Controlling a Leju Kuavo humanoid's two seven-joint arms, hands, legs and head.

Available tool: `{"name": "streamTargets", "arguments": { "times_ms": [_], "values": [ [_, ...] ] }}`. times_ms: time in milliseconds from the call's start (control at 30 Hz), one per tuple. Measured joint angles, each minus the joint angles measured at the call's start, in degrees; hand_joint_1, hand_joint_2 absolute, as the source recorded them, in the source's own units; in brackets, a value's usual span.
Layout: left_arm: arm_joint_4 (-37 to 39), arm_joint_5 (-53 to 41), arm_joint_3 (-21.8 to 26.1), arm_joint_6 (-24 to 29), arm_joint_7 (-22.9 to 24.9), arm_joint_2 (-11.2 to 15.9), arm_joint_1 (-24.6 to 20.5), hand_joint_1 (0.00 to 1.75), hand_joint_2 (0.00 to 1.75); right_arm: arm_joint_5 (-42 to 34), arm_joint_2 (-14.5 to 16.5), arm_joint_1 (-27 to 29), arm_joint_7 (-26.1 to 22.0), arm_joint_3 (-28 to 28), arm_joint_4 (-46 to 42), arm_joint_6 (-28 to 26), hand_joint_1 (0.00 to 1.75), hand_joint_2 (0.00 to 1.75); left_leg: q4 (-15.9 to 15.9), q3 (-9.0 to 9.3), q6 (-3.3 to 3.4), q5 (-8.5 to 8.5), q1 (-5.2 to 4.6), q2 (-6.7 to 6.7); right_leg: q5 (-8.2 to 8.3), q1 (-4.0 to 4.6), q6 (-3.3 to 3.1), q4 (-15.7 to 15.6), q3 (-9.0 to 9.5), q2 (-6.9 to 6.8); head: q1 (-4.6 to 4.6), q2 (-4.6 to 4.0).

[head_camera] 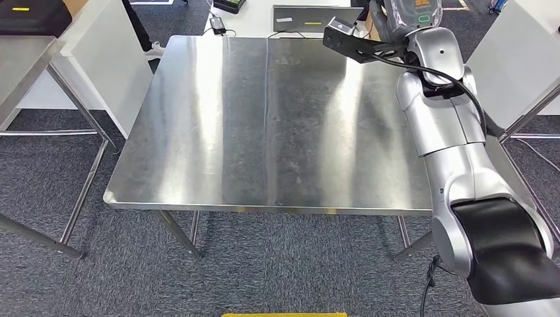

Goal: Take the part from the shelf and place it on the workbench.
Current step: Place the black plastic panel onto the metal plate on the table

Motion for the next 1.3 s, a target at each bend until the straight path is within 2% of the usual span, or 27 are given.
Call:
{"name": "streamTargets", "arguments": {
  "times_ms": [33,100,167,467,1233,1300],
  "values": [
    [0.0,0.0,0.0,0.0,0.0,-0.1,0.0,0.0,0.0,0.0,0.0,0.0,-0.1,0.1,0.2,-0.1,1.75,1.75,-0.4,0.41,-0.19,0.09,0.0,-0.22,0.22,0.04,0.09,-0.4,0.48,-0.08,0.04,-0.01],
    [0.0,0.0,0.0,0.0,0.0,-0.3,0.0,0.0,0.0,0.0,0.2,-0.1,-0.3,0.4,0.9,-0.2,1.75,1.75,-0.9,0.85,-0.45,0.12,-0.2,-0.66,0.44,0.02,-0.14,-1.8,1.59,-0.27,0.14,-0.02],
    [0.0,0.0,0.1,0.0,0.0,-0.3,0.0,0.0,0.0,0.0,0.4,0.0,-0.4,0.6,1.5,-0.2,1.75,1.75,-0.9,0.73,-0.21,0.02,-0.35,-0.8,0.11,-0.05,-0.47,-2.6,1.96,-0.35,0.19,-0.03],
    [0.0,0.0,0.3,-0.3,0.0,-0.4,0.0,0.0,0.0,0.4,1.1,0.2,-0.3,1.0,3.2,-0.3,1.75,1.75,-0.9,0.77,0.24,0.29,-0.44,-0.78,0.45,-0.14,0.08,-2.6,1.95,-0.35,0.19,-0.03],
    [0.0,-1.5,0.3,-1.0,-0.3,-0.4,0.0,0.0,0.0,0.5,1.5,3.2,1.5,2.3,5.4,-2.0,1.75,1.75,-0.9,0.78,0.27,0.3,-0.37,-0.77,0.47,-0.05,0.11,-2.6,1.98,-0.35,0.19,-0.03],
    [0.0,-1.6,0.3,-1.0,-0.3,-0.4,0.0,0.0,0.0,0.5,1.5,3.2,1.5,2.3,5.4,-2.0,1.75,1.75,-0.9,0.79,0.72,-0.1,-0.53,-0.77,0.47,-0.34,0.51,-3.1,2.09,-0.35,0.16,-0.03]
  ]
}}
